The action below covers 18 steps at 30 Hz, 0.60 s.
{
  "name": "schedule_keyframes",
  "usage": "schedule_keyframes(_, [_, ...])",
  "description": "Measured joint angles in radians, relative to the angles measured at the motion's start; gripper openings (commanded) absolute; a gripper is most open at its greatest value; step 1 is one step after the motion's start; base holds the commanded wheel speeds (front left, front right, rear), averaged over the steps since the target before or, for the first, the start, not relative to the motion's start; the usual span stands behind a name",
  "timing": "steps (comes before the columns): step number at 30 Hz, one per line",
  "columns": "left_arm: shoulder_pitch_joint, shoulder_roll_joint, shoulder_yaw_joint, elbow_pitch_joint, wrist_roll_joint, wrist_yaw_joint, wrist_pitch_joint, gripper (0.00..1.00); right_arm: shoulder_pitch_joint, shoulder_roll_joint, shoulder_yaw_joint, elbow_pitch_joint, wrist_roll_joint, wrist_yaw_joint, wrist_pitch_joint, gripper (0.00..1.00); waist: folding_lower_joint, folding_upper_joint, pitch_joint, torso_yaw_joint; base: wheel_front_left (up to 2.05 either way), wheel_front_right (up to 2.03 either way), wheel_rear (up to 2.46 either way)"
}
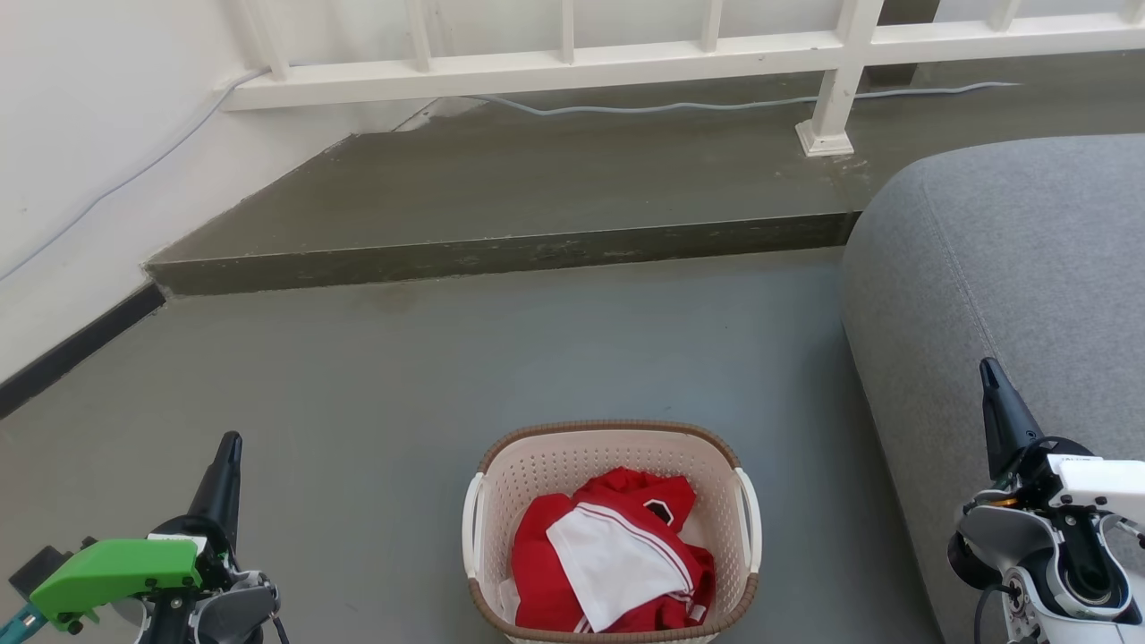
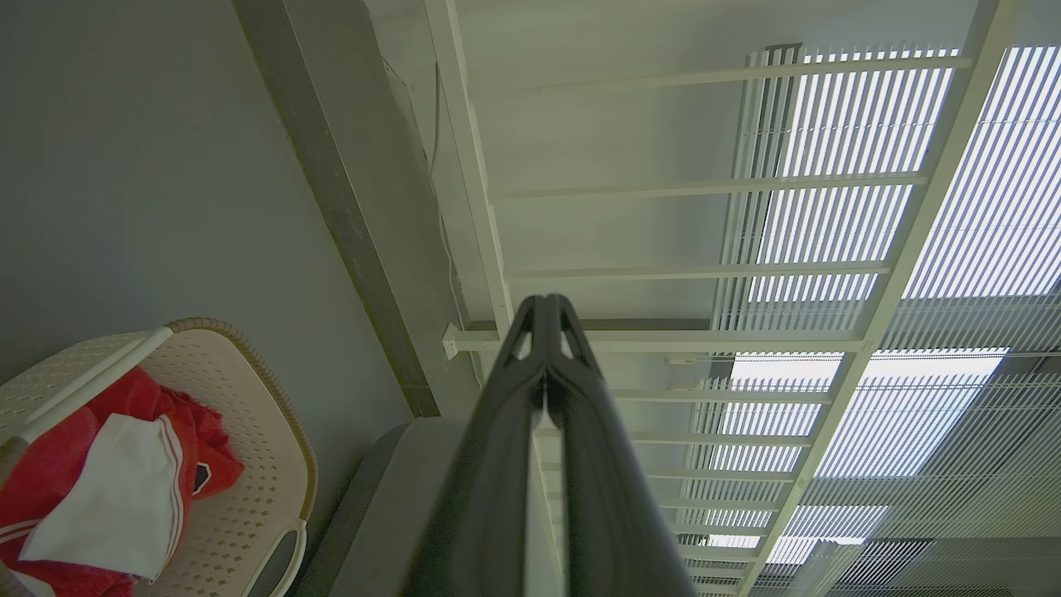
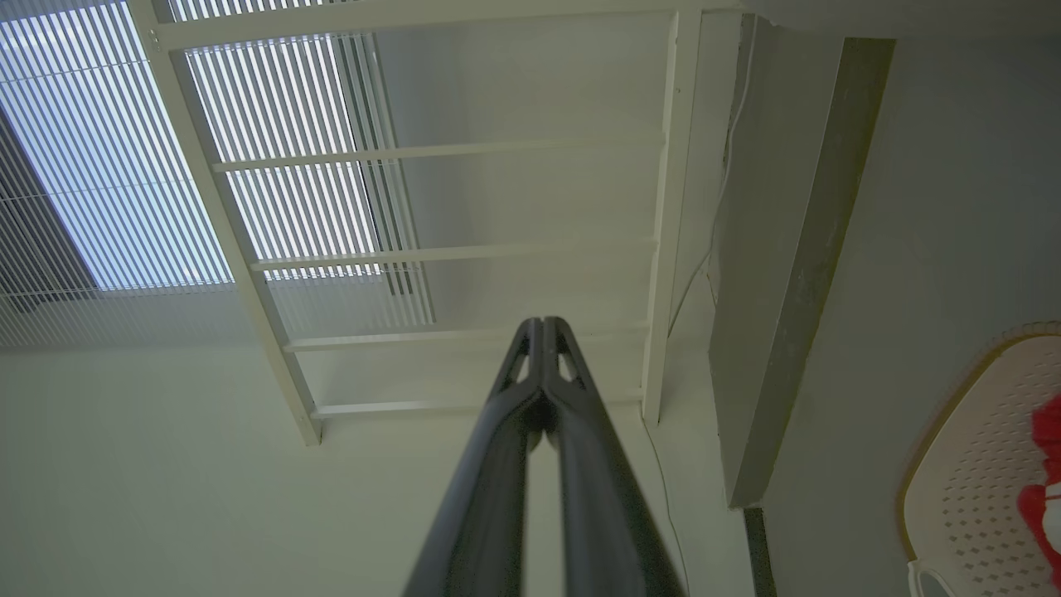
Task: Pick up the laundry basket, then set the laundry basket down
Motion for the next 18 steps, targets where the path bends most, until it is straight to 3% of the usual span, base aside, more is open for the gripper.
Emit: schedule_keyframes(18, [0.000,0.000,0.001,0.000,0.001,0.000,0.000,0.00,0.000,0.001,-0.001,0.000,-0.002,0.000,0.001,0.00,0.0000,0.0000,0.000,0.000,0.00,0.00,0.00])
